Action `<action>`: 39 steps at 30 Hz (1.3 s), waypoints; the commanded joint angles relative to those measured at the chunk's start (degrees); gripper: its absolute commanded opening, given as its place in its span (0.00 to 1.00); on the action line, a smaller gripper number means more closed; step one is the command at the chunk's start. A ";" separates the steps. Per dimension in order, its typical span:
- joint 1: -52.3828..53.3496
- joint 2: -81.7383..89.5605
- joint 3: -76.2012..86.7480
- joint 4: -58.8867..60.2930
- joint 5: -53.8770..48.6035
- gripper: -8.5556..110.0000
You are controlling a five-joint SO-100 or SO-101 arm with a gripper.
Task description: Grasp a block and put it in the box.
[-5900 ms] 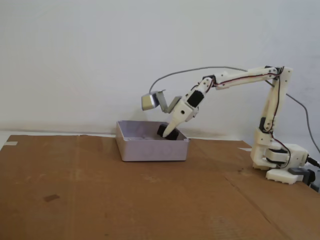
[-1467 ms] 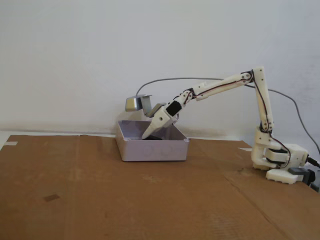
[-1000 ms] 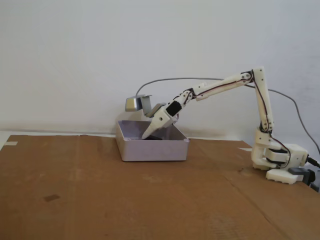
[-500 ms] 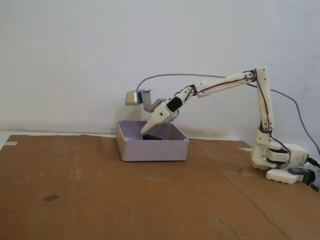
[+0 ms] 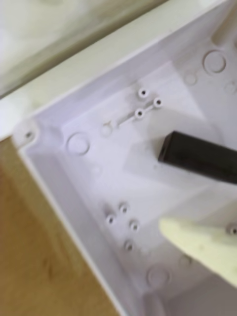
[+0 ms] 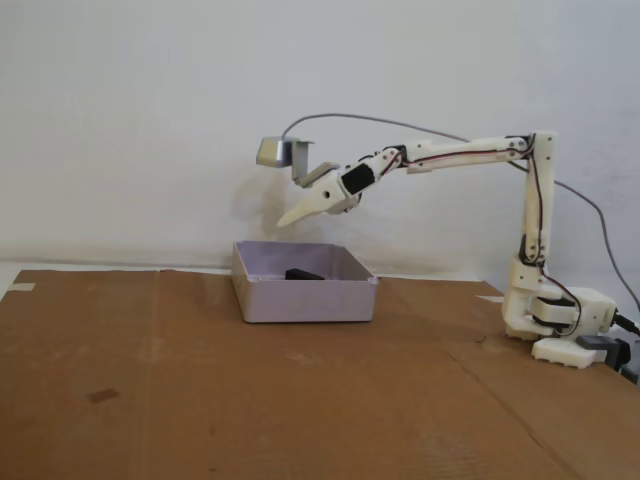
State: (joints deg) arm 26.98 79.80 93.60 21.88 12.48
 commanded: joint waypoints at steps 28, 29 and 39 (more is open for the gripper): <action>-8.53 24.61 -3.60 -2.46 -0.35 0.54; -8.53 25.05 -3.60 -2.46 -0.35 0.54; -10.55 28.48 -3.52 -1.85 -0.44 0.36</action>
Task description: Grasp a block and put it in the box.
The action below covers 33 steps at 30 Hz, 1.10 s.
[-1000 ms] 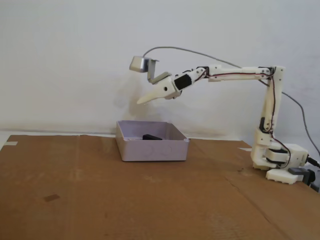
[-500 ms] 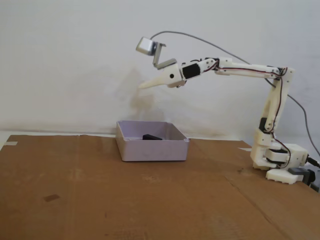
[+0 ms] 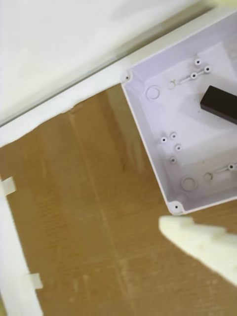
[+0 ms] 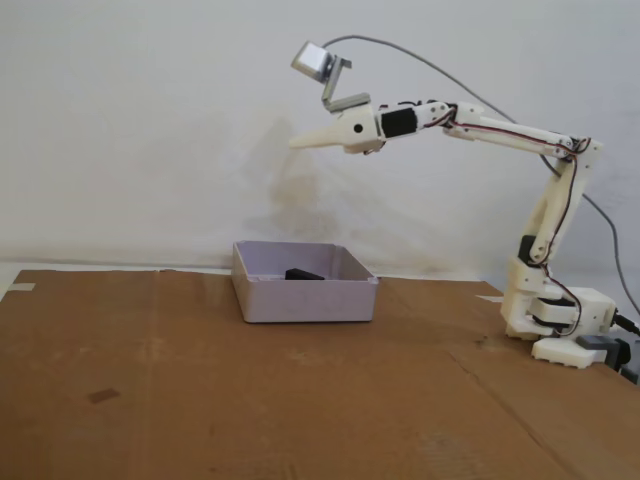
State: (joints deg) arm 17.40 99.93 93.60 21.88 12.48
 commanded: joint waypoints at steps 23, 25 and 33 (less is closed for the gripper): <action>-6.42 33.93 24.43 -1.76 0.00 0.07; -6.50 36.65 27.69 -1.76 -0.18 0.07; -8.17 46.05 39.11 -1.85 -0.35 0.07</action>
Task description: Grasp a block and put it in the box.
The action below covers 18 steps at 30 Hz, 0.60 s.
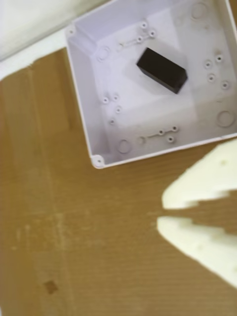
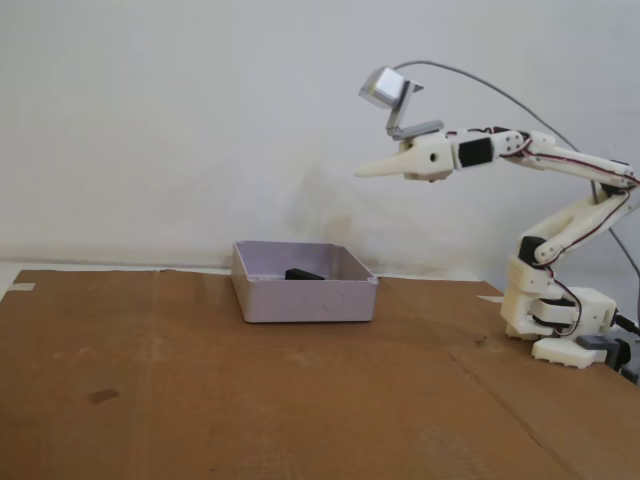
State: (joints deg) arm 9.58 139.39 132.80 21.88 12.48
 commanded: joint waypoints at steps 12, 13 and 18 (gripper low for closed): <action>-3.69 16.00 13.10 -2.02 -0.09 0.07; -3.69 16.88 14.06 -2.20 0.00 0.07; -3.69 21.45 19.07 -2.37 0.18 0.07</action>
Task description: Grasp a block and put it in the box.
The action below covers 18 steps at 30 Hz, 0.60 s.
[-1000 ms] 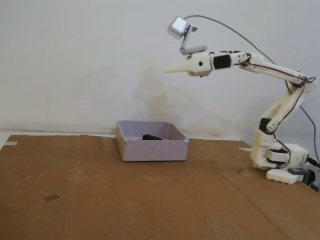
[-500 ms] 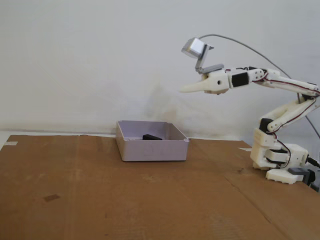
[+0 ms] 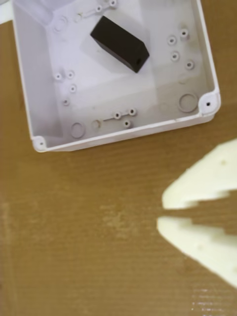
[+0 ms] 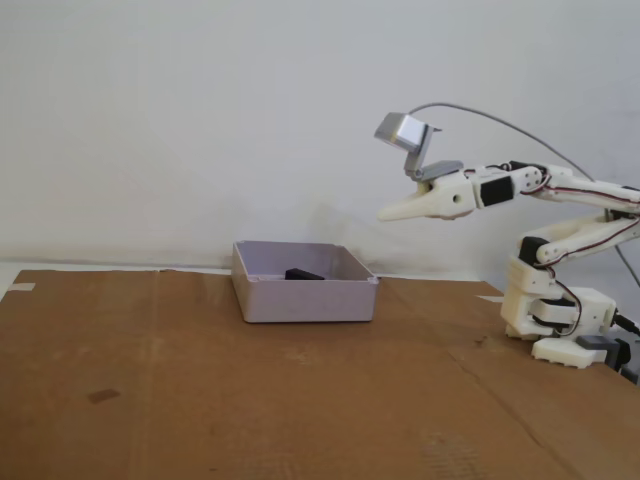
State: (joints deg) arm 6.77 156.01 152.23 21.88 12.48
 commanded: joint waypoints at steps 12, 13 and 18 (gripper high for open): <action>-0.88 14.85 13.97 -2.46 0.26 0.07; -0.88 15.56 14.77 -2.46 0.00 0.07; -0.88 17.93 18.54 -2.46 -0.26 0.07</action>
State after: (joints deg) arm 6.77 170.77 171.65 21.88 12.48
